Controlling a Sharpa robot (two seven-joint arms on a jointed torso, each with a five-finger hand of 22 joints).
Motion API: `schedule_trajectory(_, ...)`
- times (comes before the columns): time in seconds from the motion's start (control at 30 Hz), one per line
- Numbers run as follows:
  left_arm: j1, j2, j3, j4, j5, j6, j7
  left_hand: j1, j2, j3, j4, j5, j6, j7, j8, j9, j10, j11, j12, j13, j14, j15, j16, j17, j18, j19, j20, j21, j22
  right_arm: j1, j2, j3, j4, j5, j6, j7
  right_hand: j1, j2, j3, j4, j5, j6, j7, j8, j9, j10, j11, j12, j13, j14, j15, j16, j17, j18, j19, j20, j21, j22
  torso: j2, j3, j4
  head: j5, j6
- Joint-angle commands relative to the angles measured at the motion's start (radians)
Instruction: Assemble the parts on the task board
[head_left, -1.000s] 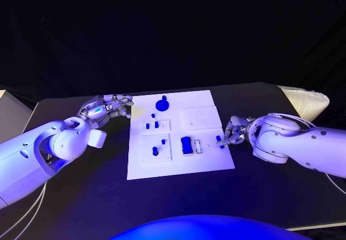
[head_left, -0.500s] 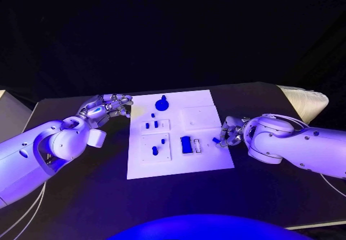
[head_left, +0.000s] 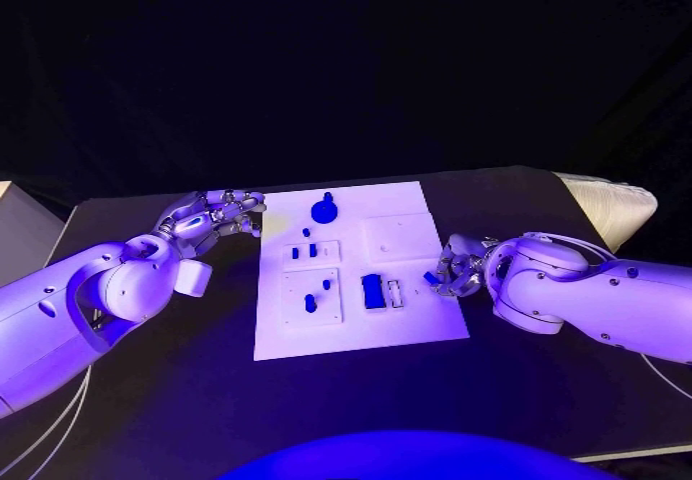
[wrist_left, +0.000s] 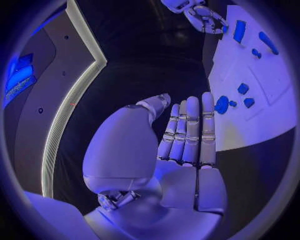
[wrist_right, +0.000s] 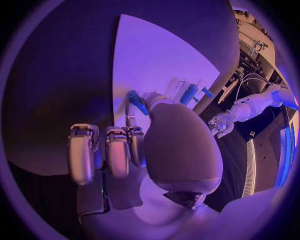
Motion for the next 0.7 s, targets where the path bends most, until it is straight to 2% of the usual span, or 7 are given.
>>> schedule_trajectory(0.03,0.0,0.0,0.0,0.002,0.003,0.015,0.004,-0.002,0.009,-0.002,0.005,0.003,-0.003,0.002,0.005,-0.001,-0.009,-0.001,0.007,-0.002,0.0,0.007,-0.006,-0.001,0.013,0.007,0.001,-0.002,-0.001,-0.002,-0.007,-0.002,0.023,0.027,-0.005,0.014,-0.031,-0.008,0.188,-0.177,-0.011,0.004,0.004,0.007,0.01,0.074,0.004,-0.001,0.224,0.104,-0.001,0.004,0.263,-0.019,0.084,0.0,0.0,0.239,0.0,-0.0003,-0.0005,0.0,0.001)
schedule_trajectory(0.23,0.0,0.0,0.0,0.002,0.003,0.016,0.002,-0.002,0.009,-0.002,0.005,0.003,-0.003,0.002,0.005,-0.001,-0.009,-0.001,0.007,-0.002,0.0,0.007,-0.006,-0.001,0.013,0.007,0.001,-0.002,-0.001,0.01,-0.014,-0.002,0.061,0.099,-0.013,0.017,-0.092,-0.019,0.183,-0.166,-0.019,0.009,0.001,0.005,0.011,0.076,0.002,0.002,0.226,0.104,-0.003,0.004,0.263,-0.02,0.085,-0.001,0.001,0.24,-0.001,-0.0003,-0.0003,-0.002,-0.001)
schedule_trajectory(0.37,0.0,0.001,0.0,0.002,0.002,0.016,0.001,-0.002,0.009,-0.002,0.005,0.003,-0.003,0.002,0.005,-0.001,-0.009,-0.001,0.007,-0.002,0.0,0.007,-0.006,-0.001,0.013,0.007,0.001,-0.002,-0.001,0.013,-0.008,-0.002,0.077,0.154,-0.011,0.017,-0.122,-0.018,0.172,-0.156,-0.043,0.011,0.0,0.0,0.008,0.076,0.001,0.002,0.226,0.104,-0.003,0.004,0.263,-0.019,0.084,-0.001,-0.002,0.239,0.001,0.0004,0.0003,-0.002,0.0)
schedule_trajectory(0.47,0.0,0.001,0.0,0.002,0.001,0.015,0.0,-0.001,0.009,-0.002,0.005,0.003,-0.003,0.002,0.005,-0.001,-0.009,-0.001,0.007,-0.002,0.0,0.006,-0.006,-0.001,0.013,0.008,0.001,-0.003,-0.001,0.013,0.002,-0.002,0.078,0.185,-0.008,0.01,-0.141,-0.02,0.162,-0.15,-0.059,0.014,0.001,-0.003,0.006,0.076,0.002,0.002,0.226,0.104,-0.003,0.004,0.263,-0.019,0.084,-0.002,-0.002,0.239,0.0,0.0003,0.0001,-0.003,-0.001)
schedule_trajectory(0.57,0.0,0.001,0.0,0.003,0.001,0.016,0.0,-0.001,0.009,-0.002,0.005,0.003,-0.003,0.002,0.005,-0.001,-0.009,-0.001,0.007,-0.002,0.0,0.006,-0.006,-0.001,0.013,0.008,0.001,-0.003,-0.001,0.013,0.014,-0.002,0.073,0.202,-0.014,0.002,-0.166,-0.024,0.139,-0.138,-0.056,0.02,0.001,-0.004,0.005,0.076,0.002,0.001,0.226,0.104,-0.003,0.004,0.263,-0.019,0.084,-0.002,-0.004,0.238,0.0,-0.0004,-0.0005,-0.003,-0.001)
schedule_trajectory(0.7,0.0,0.001,0.0,0.003,0.001,0.016,0.0,-0.001,0.009,-0.002,0.005,0.003,-0.003,0.002,0.005,-0.001,-0.009,-0.001,0.007,-0.002,0.0,0.006,-0.006,-0.001,0.013,0.008,0.001,-0.003,-0.001,0.012,0.033,-0.003,0.063,0.213,-0.017,-0.01,-0.185,-0.024,0.12,-0.127,-0.06,0.026,0.0,-0.005,0.004,0.076,0.001,0.002,0.226,0.104,-0.004,0.004,0.263,-0.019,0.084,-0.002,-0.005,0.238,0.0,0.0004,0.0002,-0.004,-0.001)
